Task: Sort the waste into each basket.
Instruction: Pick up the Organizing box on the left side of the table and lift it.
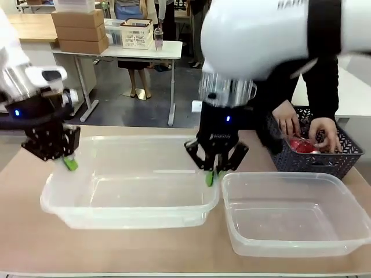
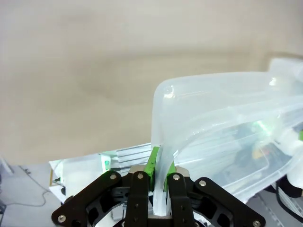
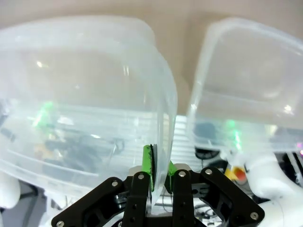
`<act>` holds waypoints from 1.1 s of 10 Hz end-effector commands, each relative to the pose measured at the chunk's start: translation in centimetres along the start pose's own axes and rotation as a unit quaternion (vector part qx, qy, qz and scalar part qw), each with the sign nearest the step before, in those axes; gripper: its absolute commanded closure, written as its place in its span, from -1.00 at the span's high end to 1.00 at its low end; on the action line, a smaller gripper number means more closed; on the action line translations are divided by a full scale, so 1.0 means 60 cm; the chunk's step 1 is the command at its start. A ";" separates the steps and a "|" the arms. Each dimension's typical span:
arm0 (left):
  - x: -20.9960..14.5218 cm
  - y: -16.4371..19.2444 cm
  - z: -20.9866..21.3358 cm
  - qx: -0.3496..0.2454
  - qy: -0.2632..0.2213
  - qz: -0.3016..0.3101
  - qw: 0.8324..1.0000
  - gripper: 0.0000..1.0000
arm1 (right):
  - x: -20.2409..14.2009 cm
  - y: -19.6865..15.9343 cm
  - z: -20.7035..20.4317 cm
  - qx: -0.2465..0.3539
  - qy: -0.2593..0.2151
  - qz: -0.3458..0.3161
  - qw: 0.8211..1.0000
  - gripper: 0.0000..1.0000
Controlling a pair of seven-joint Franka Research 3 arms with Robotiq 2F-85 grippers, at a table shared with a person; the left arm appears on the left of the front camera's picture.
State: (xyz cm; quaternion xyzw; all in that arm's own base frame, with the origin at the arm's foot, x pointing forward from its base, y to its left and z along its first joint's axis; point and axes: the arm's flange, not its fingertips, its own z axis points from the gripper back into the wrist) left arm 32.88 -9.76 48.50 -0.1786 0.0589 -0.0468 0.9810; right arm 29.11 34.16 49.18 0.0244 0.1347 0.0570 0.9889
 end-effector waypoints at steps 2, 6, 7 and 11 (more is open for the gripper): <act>0.000 0.000 0.000 0.000 0.000 0.000 1.000 -1.00 | -0.002 -0.021 -0.010 -0.014 0.054 0.046 0.997 -1.00; 0.003 -0.018 -0.003 0.004 0.011 0.003 1.000 -0.89 | -0.009 -0.004 0.025 -0.009 0.026 0.012 1.000 -0.88; 0.019 -0.045 -0.002 -0.030 0.035 -0.008 0.999 -0.89 | 0.005 -0.049 0.029 0.013 0.044 0.050 0.998 -0.88; 0.092 -0.206 -0.002 -0.107 0.043 0.060 0.991 -0.89 | 0.020 -0.206 0.078 0.007 0.023 0.022 0.999 -0.88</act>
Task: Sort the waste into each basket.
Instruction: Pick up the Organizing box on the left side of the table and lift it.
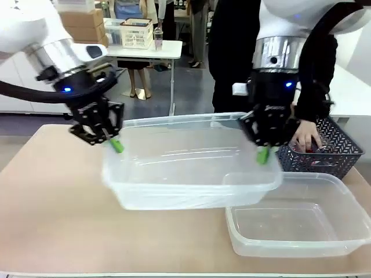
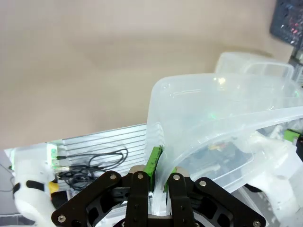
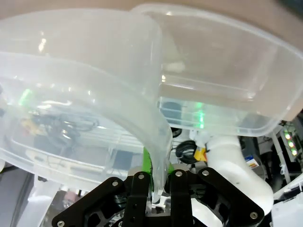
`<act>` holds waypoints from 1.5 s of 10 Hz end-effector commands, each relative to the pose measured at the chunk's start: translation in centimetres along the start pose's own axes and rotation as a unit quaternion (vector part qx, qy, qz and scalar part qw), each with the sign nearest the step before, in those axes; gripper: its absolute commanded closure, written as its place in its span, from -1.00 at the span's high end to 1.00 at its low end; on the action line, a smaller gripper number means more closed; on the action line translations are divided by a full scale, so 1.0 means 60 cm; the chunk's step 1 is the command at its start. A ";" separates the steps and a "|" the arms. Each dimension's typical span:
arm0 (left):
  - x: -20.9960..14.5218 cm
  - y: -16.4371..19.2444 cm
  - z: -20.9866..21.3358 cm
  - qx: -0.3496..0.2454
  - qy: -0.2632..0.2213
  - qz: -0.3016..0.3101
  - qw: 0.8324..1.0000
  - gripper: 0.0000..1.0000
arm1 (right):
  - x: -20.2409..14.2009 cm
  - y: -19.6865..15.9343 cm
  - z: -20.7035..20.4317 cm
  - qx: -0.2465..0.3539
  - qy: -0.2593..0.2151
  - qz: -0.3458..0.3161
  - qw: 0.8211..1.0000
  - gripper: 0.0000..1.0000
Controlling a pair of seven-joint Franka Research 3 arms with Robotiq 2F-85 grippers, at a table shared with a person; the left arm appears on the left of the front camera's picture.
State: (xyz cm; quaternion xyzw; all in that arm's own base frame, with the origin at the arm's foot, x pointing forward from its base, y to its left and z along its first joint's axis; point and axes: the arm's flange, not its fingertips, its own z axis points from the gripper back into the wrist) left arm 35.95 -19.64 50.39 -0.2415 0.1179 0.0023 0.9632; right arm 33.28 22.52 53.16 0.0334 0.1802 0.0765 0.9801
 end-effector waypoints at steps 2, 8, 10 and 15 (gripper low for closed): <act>0.074 -0.108 0.005 -0.025 -0.010 0.009 1.000 -0.89 | 0.022 -0.055 -0.011 0.018 0.004 0.009 1.000 -0.88; 0.192 -0.125 0.001 0.015 -0.041 0.060 0.997 -0.89 | 0.077 -0.128 -0.045 0.138 -0.043 -0.016 0.989 -0.88; 0.202 -0.102 -0.007 0.035 -0.042 0.074 0.996 -0.89 | 0.088 -0.138 -0.049 0.183 -0.068 -0.027 0.980 -0.88; 0.211 -0.062 -0.014 0.067 -0.036 0.066 0.995 -0.89 | 0.104 -0.147 -0.036 0.195 -0.078 -0.037 0.977 -0.88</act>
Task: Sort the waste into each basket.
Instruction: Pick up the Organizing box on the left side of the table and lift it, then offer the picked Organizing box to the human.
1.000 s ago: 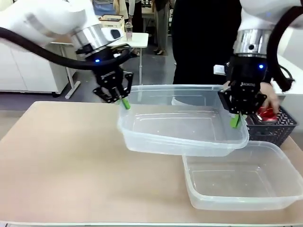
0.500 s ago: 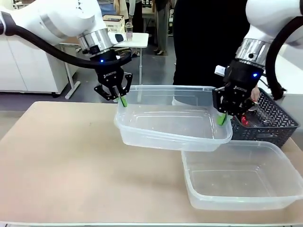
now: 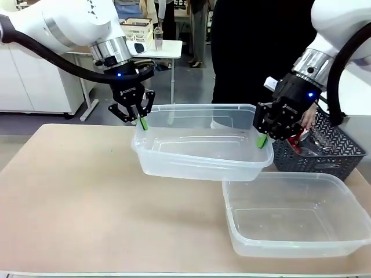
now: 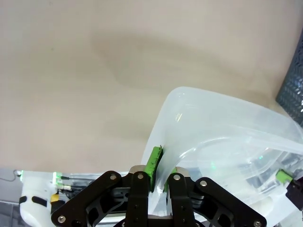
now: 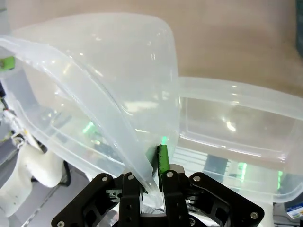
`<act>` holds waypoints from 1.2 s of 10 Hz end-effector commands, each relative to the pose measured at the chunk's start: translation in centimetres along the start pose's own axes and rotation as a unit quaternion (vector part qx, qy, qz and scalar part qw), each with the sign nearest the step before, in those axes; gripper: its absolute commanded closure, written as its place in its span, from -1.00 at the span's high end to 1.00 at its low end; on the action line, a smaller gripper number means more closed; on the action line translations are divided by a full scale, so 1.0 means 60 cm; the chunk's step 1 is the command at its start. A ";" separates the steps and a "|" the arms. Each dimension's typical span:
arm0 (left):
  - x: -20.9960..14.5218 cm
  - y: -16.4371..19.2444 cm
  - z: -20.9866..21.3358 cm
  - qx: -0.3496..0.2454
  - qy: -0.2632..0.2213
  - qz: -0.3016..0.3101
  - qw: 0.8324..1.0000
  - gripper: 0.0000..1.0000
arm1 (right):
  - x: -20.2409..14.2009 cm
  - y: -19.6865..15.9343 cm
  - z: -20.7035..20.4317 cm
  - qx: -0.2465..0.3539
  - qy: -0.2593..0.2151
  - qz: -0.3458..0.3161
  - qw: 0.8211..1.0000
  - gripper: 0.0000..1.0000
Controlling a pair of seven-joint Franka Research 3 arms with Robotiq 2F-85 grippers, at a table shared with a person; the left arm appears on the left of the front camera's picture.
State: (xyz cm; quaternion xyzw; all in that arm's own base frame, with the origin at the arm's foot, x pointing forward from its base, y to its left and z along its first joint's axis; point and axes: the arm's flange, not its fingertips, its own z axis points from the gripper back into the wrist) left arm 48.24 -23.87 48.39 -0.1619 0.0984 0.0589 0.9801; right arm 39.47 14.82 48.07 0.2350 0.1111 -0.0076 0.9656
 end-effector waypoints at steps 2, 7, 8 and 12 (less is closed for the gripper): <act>0.000 -0.003 0.001 -0.007 -0.001 0.007 1.000 -0.89 | 0.000 0.002 0.001 -0.013 0.006 0.006 1.000 -0.88; 0.000 -0.003 0.001 -0.007 -0.001 0.007 1.000 -0.89 | 0.000 0.002 0.001 -0.013 0.006 0.006 1.000 -0.88; 0.000 -0.003 0.001 -0.007 -0.001 0.007 1.000 -0.89 | 0.000 0.002 0.001 -0.013 0.006 0.006 1.000 -0.88; 0.000 -0.003 0.001 -0.007 -0.001 0.007 1.000 -0.89 | 0.000 0.002 0.001 -0.013 0.006 0.006 1.000 -0.88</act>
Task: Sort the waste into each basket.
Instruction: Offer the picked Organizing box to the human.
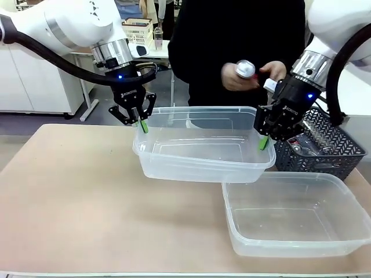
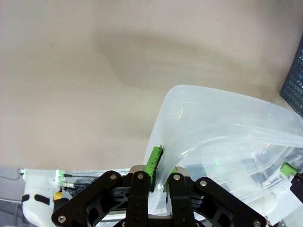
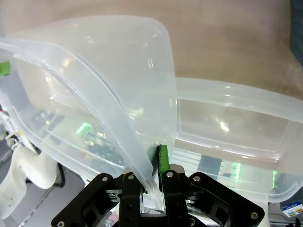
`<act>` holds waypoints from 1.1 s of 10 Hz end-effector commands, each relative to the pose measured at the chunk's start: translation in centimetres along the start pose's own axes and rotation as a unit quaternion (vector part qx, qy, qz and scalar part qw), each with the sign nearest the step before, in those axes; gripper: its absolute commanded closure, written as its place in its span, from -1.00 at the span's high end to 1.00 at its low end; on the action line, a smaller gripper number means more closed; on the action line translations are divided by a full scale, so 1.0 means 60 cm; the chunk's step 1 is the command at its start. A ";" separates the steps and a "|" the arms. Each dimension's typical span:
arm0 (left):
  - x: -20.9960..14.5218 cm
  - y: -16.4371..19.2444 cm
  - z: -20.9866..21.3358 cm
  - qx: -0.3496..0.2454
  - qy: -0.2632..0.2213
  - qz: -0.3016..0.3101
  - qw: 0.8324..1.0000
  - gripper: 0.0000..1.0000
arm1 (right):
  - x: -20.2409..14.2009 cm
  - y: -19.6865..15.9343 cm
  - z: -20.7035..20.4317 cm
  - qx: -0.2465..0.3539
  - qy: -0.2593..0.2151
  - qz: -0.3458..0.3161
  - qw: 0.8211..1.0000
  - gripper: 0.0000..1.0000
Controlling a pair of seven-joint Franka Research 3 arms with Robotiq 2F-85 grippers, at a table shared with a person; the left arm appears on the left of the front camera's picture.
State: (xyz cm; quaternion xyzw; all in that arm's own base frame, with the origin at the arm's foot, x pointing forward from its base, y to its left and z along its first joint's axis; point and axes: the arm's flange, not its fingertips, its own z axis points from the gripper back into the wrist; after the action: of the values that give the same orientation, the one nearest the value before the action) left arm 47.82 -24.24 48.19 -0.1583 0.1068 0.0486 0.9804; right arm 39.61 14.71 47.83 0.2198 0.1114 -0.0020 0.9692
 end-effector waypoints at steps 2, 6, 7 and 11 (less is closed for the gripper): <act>0.007 0.001 0.008 -0.012 -0.010 0.016 1.000 -0.89 | -0.003 0.005 0.003 0.003 0.005 0.002 1.000 -0.88; 0.007 0.001 0.008 -0.012 -0.010 0.016 1.000 -0.89 | -0.003 0.005 0.003 0.003 0.005 0.002 1.000 -0.88; 0.007 0.001 0.008 -0.012 -0.010 0.016 1.000 -0.89 | -0.003 0.005 0.003 0.003 0.005 0.002 1.000 -0.88; 0.007 0.001 0.008 -0.012 -0.010 0.016 1.000 -0.89 | -0.003 0.005 0.003 0.003 0.005 0.002 1.000 -0.88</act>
State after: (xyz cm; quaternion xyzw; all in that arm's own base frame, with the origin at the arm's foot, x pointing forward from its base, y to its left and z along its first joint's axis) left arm 47.81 -24.24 48.18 -0.1582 0.1071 0.0486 0.9804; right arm 39.61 14.71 47.84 0.2197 0.1114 -0.0019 0.9692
